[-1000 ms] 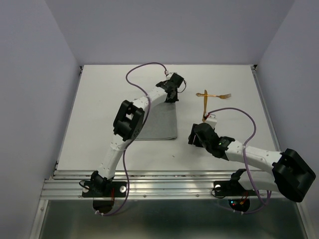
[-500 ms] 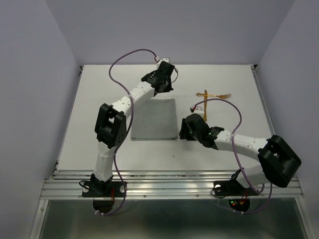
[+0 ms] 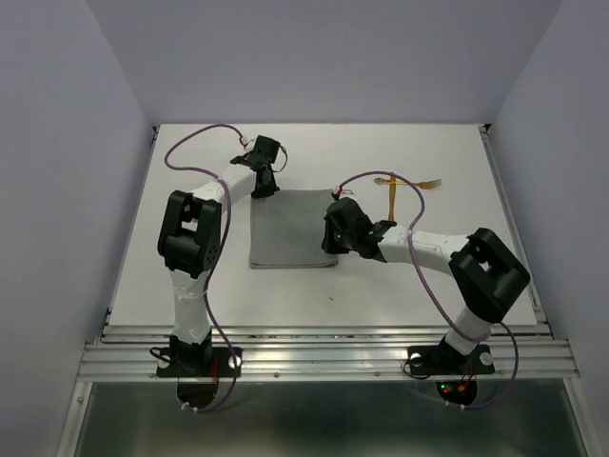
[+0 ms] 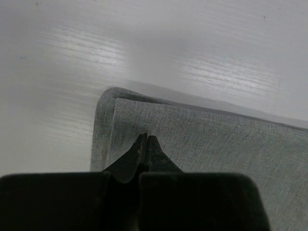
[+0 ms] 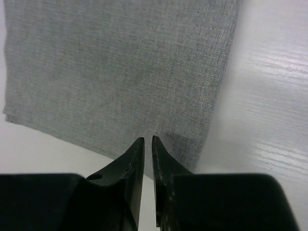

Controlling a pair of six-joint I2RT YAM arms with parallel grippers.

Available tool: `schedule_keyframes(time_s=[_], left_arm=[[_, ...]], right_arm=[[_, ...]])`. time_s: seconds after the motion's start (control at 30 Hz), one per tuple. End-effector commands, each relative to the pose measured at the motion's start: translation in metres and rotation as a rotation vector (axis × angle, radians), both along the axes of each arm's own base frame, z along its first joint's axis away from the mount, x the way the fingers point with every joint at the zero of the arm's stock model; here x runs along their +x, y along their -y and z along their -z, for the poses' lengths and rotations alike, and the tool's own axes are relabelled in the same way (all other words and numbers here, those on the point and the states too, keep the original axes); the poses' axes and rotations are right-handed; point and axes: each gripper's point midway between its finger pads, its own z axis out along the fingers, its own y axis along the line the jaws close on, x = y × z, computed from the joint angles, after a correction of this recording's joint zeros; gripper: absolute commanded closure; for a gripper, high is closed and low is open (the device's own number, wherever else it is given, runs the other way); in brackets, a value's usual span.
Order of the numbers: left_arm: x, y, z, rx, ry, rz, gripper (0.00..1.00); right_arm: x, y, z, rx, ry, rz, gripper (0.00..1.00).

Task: Fold the napkin into a case and place the utensils inside
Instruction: Smooth out the lower triangle-folded napkin at the center of the board.

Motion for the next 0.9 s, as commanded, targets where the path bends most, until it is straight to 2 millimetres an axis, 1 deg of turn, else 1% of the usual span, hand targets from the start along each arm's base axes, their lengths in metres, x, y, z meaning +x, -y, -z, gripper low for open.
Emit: schedule_keyframes(time_s=[0.0, 0.03, 0.1, 0.17, 0.23, 0.3, 0.33, 0.37, 0.4, 0.43, 0.47, 0.5, 0.53, 0.57, 0.6, 0.63, 0.67, 0.7, 0.73, 0.87], left_arm=[[0.012, -0.008, -0.002, 0.034, 0.041, -0.036, 1.00], [0.013, -0.013, 0.008, 0.061, 0.025, -0.050, 1.00], [0.011, -0.014, 0.020, 0.073, -0.001, -0.057, 1.00], [0.004, -0.010, 0.037, 0.058, -0.043, -0.055, 1.00], [-0.005, -0.010, 0.045, 0.043, -0.060, -0.063, 1.00], [-0.012, -0.009, 0.047, 0.036, -0.064, -0.067, 1.00], [-0.021, -0.012, 0.052, 0.038, -0.083, -0.071, 1.00], [-0.024, -0.011, 0.045, 0.024, -0.072, -0.077, 1.00], [-0.038, -0.011, 0.050, 0.028, -0.095, -0.073, 1.00], [-0.041, -0.010, 0.037, 0.016, -0.070, -0.071, 1.00], [-0.047, -0.008, 0.035, 0.015, -0.068, -0.072, 1.00], [-0.061, -0.006, 0.038, 0.027, -0.084, -0.059, 1.00], [-0.066, -0.004, 0.027, 0.015, -0.063, -0.054, 1.00], [-0.071, -0.001, 0.024, 0.008, -0.060, -0.049, 1.00], [-0.084, 0.003, 0.026, 0.012, -0.073, -0.033, 1.00], [-0.087, 0.005, 0.023, 0.005, -0.068, -0.032, 1.00], [-0.089, 0.007, 0.013, -0.009, -0.051, -0.030, 1.00], [-0.093, 0.008, 0.011, -0.021, -0.052, -0.035, 1.00], [-0.092, 0.010, 0.002, -0.036, -0.032, -0.035, 1.00], [-0.089, 0.006, -0.016, -0.035, 0.013, -0.055, 1.00]], right_arm=[[-0.003, 0.012, 0.027, -0.088, -0.064, 0.023, 0.83], [-0.006, 0.019, 0.039, -0.116, -0.080, 0.038, 0.83], [-0.010, 0.024, 0.049, -0.137, -0.099, 0.045, 0.83], [-0.017, 0.031, 0.062, -0.163, -0.124, 0.052, 0.83], [-0.022, 0.037, 0.067, -0.172, -0.134, 0.058, 0.83], [-0.029, 0.044, 0.069, -0.173, -0.135, 0.058, 0.83], [-0.032, 0.046, 0.068, -0.173, -0.131, 0.054, 0.83], [-0.035, 0.050, 0.068, -0.176, -0.129, 0.053, 0.83], [-0.041, 0.057, 0.066, -0.176, -0.122, 0.051, 0.83], [-0.046, 0.060, 0.066, -0.175, -0.122, 0.045, 0.83], [-0.050, 0.064, 0.065, -0.171, -0.120, 0.040, 0.83], [-0.058, 0.068, 0.063, -0.156, -0.119, 0.025, 0.83], [-0.062, 0.070, 0.061, -0.148, -0.118, 0.018, 0.83], [-0.066, 0.072, 0.060, -0.143, -0.117, 0.012, 0.83], [-0.074, 0.076, 0.063, -0.144, -0.128, -0.002, 0.83], [-0.075, 0.076, 0.056, -0.125, -0.113, -0.004, 0.83], [-0.076, 0.077, 0.054, -0.121, -0.106, -0.005, 0.83], [-0.077, 0.078, 0.052, -0.117, -0.101, -0.006, 0.83], [-0.076, 0.078, 0.047, -0.107, -0.088, -0.006, 0.83], [-0.067, 0.076, 0.033, -0.104, -0.055, 0.012, 0.82]])
